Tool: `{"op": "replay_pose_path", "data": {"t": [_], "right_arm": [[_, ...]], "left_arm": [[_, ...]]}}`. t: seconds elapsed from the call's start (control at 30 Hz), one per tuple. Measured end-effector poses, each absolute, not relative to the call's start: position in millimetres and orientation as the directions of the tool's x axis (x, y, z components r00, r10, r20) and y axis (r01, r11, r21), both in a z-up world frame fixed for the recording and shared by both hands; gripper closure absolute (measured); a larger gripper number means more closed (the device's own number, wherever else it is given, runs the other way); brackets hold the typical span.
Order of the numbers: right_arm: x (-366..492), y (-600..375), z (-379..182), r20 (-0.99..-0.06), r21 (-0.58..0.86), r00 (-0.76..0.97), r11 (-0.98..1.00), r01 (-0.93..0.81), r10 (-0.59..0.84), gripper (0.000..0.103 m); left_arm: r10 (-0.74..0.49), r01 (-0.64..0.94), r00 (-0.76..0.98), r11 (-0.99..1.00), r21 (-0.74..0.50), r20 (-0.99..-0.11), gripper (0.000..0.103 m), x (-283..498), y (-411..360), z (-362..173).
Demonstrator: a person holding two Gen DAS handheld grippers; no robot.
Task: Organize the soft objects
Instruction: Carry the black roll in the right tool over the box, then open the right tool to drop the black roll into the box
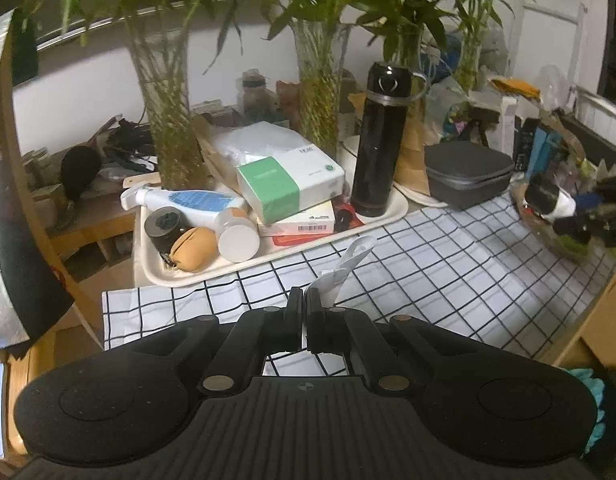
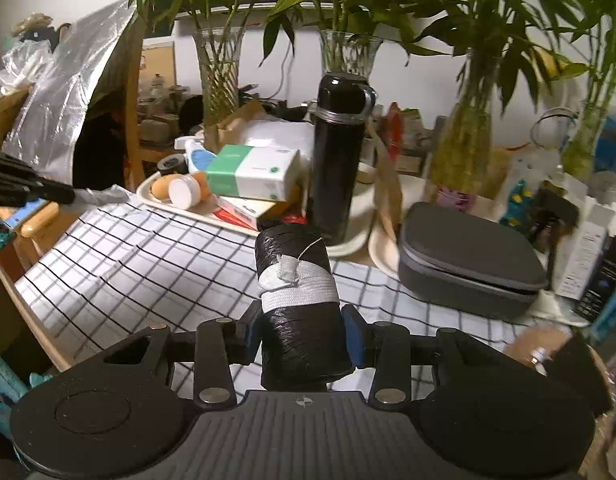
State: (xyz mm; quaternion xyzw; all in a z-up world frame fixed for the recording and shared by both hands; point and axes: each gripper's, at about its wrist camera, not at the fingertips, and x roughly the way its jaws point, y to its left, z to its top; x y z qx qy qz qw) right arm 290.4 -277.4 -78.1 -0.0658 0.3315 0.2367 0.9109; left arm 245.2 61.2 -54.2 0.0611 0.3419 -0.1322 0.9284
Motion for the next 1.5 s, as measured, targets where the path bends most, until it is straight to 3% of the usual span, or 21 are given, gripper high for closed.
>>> {"op": "replay_pose_path", "data": {"t": [0.6,1.33,1.43,1.5], "right_arm": [[220,-270,-50,-0.553,0.075,0.703,0.867,-0.493,0.448,0.059],[156,-271,-38,-0.509,0.103,0.702,0.844,-0.526,0.499,0.059],[149,-271,-36,-0.500,0.109,0.702,0.842,-0.529,0.506,0.059],[147,-271,-36,-0.500,0.110,0.702,0.841,-0.529,0.507,0.058]], "left_arm": [[-0.204,0.277,0.773,0.961,0.030,-0.600,0.101,172,51,-7],[-0.266,0.296,0.726,0.953,-0.062,-0.634,0.100,99,8,-4],[-0.306,0.338,0.679,0.937,-0.085,-0.667,0.096,96,2,-17],[-0.299,0.353,0.652,0.933,-0.070,-0.697,0.083,91,-3,-27]]}}
